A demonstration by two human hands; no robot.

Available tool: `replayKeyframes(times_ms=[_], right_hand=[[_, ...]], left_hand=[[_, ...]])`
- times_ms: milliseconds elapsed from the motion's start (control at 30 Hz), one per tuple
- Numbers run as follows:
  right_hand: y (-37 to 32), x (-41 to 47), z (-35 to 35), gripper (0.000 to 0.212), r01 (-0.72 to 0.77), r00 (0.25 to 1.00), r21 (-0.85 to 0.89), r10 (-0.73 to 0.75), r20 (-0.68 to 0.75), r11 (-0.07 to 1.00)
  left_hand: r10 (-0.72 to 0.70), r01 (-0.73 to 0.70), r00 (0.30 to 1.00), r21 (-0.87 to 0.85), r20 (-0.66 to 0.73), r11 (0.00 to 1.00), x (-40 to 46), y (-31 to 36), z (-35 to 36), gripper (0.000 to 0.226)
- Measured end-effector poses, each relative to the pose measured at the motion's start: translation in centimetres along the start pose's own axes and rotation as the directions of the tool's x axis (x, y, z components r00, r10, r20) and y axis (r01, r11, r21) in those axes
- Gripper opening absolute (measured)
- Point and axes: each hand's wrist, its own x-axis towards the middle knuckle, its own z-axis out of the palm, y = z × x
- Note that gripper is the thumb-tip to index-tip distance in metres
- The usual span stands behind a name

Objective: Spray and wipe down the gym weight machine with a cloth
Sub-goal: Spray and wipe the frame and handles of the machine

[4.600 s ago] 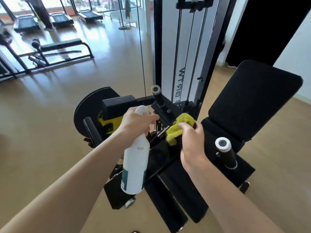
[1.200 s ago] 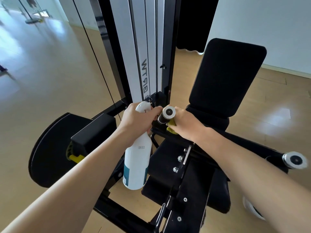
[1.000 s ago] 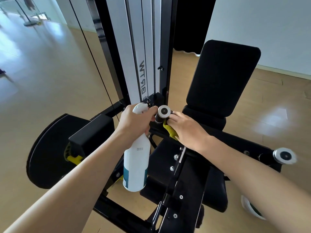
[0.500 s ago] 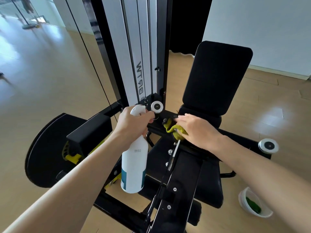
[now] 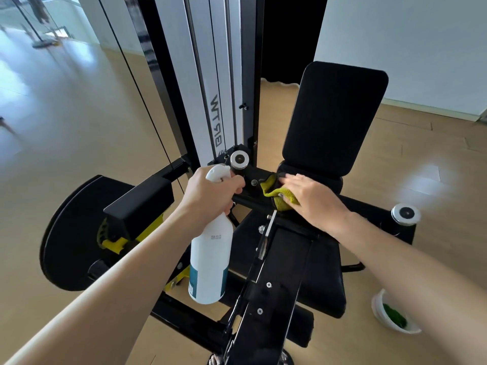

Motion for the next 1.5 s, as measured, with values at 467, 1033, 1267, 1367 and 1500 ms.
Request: replayKeyframes(times_ms=[467,1033,1267,1367,1500], right_hand=[[-2.5,1.8,-0.3,0.028,-0.189,0.971,0.279,0.222,-0.09,0.942],[-7.8,4.6,3.2,0.018,-0.061,0.996,0.07,0.056,0.067,0.996],[-8.6,4.6,2.5,0.011,-0.057,0.995,0.008,0.056,0.088,0.998],[-10.0,4.9,3.9,0.017,-0.158,0.987,-0.009,0.158,0.008,0.987],[-11.7,4.3,5.5,0.024,-0.135,0.991,-0.12,0.137,0.003,0.984]], left_hand=[[-0.061,0.057,0.989,-0.034,-0.134,0.998,-2.5,-0.4,-0.3,0.016],[-0.09,0.082,0.984,-0.057,-0.156,0.995,-1.2,-3.7,-5.7,0.014],[-0.086,0.08,0.992,-0.06,-0.094,0.995,0.4,-4.8,-7.0,0.009],[-0.084,0.079,0.992,-0.059,-0.089,0.995,1.1,-5.3,-7.8,0.009],[-0.078,0.073,0.995,-0.074,-0.066,0.995,2.0,-5.7,-8.9,0.008]])
